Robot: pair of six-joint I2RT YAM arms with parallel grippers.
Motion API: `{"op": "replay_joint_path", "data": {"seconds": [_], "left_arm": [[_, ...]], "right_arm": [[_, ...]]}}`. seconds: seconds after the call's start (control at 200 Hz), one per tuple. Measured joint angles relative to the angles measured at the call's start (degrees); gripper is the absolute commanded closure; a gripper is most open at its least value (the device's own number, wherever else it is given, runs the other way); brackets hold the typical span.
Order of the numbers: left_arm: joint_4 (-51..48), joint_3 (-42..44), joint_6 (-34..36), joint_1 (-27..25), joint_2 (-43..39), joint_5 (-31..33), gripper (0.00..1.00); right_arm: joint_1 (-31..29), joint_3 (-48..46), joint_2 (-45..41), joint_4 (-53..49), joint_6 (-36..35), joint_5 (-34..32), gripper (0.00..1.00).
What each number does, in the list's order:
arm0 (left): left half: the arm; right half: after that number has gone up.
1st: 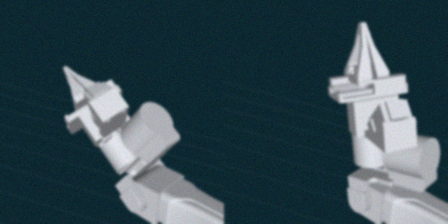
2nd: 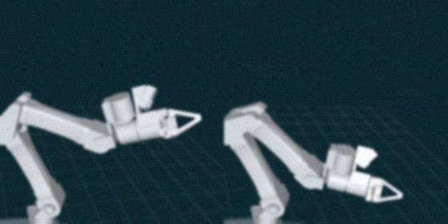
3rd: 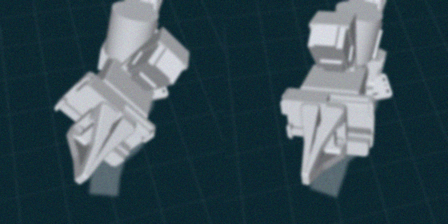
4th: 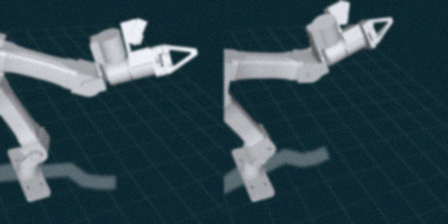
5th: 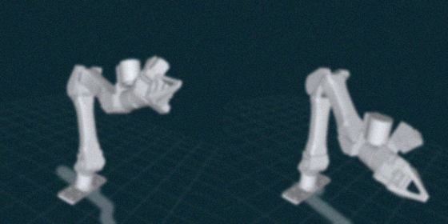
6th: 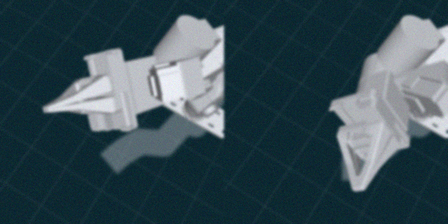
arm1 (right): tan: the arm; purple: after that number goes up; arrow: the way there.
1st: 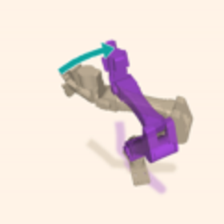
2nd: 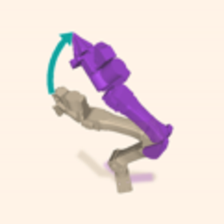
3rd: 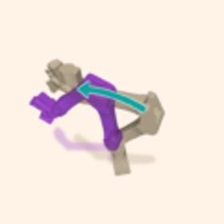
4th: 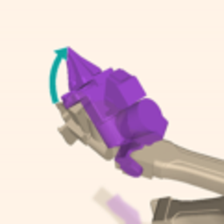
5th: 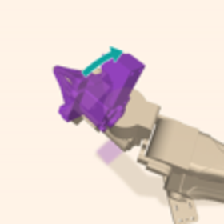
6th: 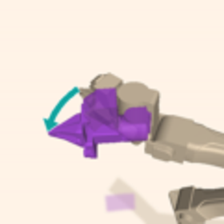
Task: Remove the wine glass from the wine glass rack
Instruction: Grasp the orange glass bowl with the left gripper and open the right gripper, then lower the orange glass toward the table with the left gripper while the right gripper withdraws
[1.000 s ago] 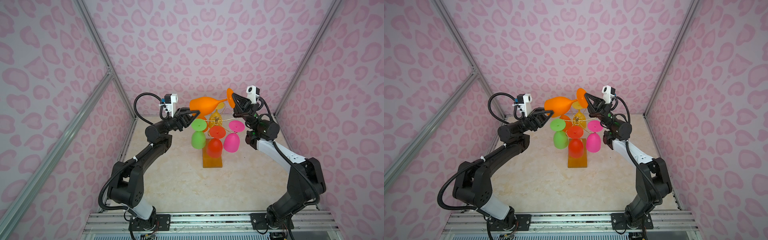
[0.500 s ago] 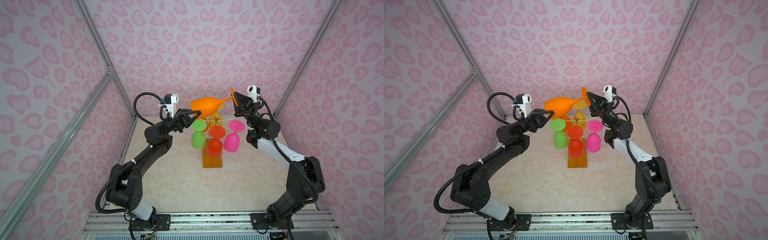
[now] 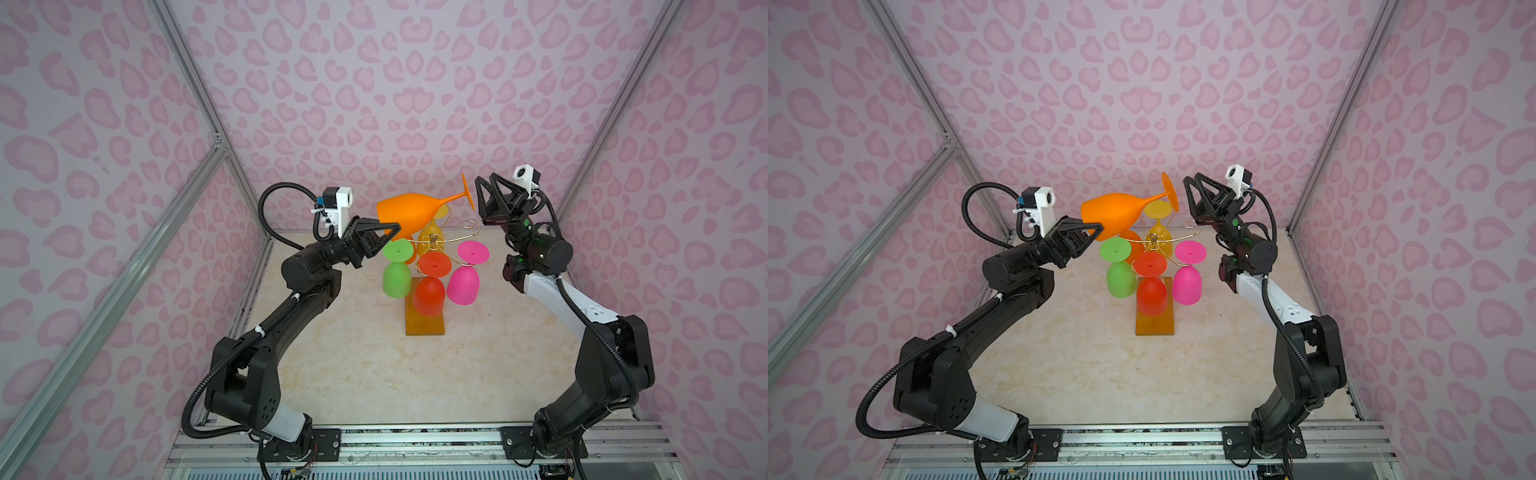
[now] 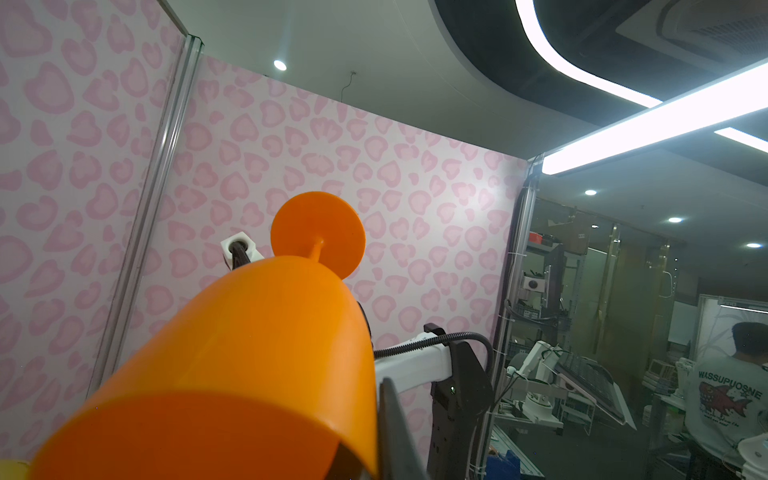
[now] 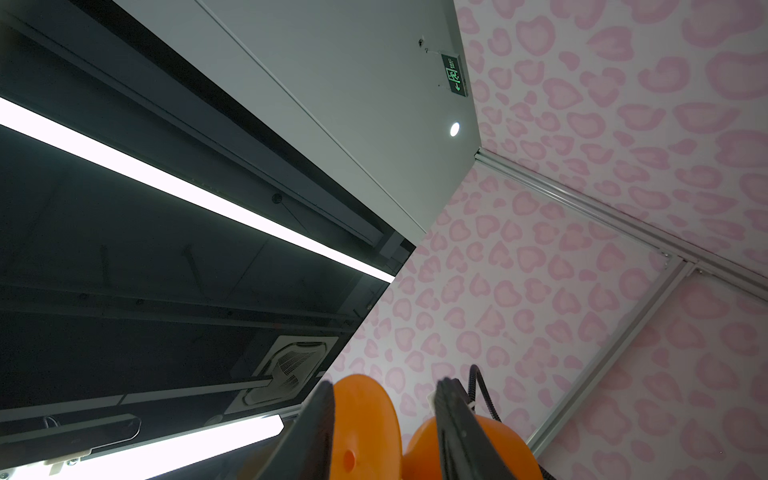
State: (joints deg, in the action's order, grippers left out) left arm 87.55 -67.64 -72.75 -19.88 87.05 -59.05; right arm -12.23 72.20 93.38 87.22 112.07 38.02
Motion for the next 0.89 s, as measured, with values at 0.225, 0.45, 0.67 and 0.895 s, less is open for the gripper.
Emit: {"op": "replay_joint_path", "data": {"seconds": [0.225,0.45,0.67,0.895], "left_arm": [[-11.2,0.0,9.2,-2.5,-3.8,-5.4,0.99],[-40.8,-1.3,33.7,-7.3,-11.0,-8.4,0.99],[-84.5,-10.3,66.5,-15.2,-14.6,0.5,0.99],[-112.5,-14.3,84.8,-23.3,-14.6,17.1,0.99]], "right_arm": [[8.1,-6.1,-6.1,-3.5,-3.9,2.5,0.60],[14.8,-13.5,-10.7,-8.2,-8.4,4.5,0.60],[19.1,-18.6,-10.9,-9.8,-9.4,5.5,0.61],[21.3,-20.8,-9.6,-9.0,-9.3,6.6,0.61]]}}
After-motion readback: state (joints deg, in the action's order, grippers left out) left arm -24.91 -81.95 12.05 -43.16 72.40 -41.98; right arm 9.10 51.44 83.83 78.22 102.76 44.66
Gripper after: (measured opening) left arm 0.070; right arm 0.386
